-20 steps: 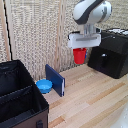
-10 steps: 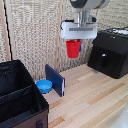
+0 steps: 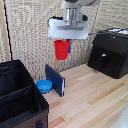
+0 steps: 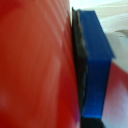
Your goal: Please find the red cup among the items before you. Carefully move your gripper towards it and gently hold it. Locate the front section of the organizer in front of you. Transfer the red cup above the front section and let go, placing it within that section.
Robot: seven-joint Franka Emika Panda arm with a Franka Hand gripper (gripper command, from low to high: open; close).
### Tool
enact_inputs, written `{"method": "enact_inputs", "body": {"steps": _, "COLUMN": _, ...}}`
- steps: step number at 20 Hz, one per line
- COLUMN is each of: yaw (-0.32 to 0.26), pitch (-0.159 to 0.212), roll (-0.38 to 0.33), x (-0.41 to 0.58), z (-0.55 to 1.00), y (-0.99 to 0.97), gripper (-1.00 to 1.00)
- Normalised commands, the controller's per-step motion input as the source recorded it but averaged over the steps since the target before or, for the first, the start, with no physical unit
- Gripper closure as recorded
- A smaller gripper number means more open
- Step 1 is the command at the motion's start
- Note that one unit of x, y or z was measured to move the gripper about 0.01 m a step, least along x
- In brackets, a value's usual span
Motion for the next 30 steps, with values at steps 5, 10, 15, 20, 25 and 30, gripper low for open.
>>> {"method": "enact_inputs", "body": {"steps": 5, "yaw": 0.0, "pitch": 0.009, "roll": 0.0, "x": -0.007, "z": 0.05, "y": 0.99, "gripper": 1.0}}
{"method": "enact_inputs", "body": {"steps": 10, "yaw": 0.0, "pitch": 0.015, "roll": 0.0, "x": -0.015, "z": 0.05, "y": 0.99, "gripper": 1.0}}
{"method": "enact_inputs", "body": {"steps": 15, "yaw": 0.0, "pitch": 0.031, "roll": 0.0, "x": -0.006, "z": 0.01, "y": 1.0, "gripper": 1.0}}
{"method": "enact_inputs", "body": {"steps": 20, "yaw": 0.0, "pitch": 0.043, "roll": -0.021, "x": -0.005, "z": -0.06, "y": 0.98, "gripper": 1.0}}
{"method": "enact_inputs", "body": {"steps": 25, "yaw": 0.018, "pitch": 0.022, "roll": -0.087, "x": -0.002, "z": -0.27, "y": 0.81, "gripper": 1.0}}
{"method": "enact_inputs", "body": {"steps": 30, "yaw": 0.033, "pitch": 0.02, "roll": -0.14, "x": 0.0, "z": -0.33, "y": 0.7, "gripper": 1.0}}
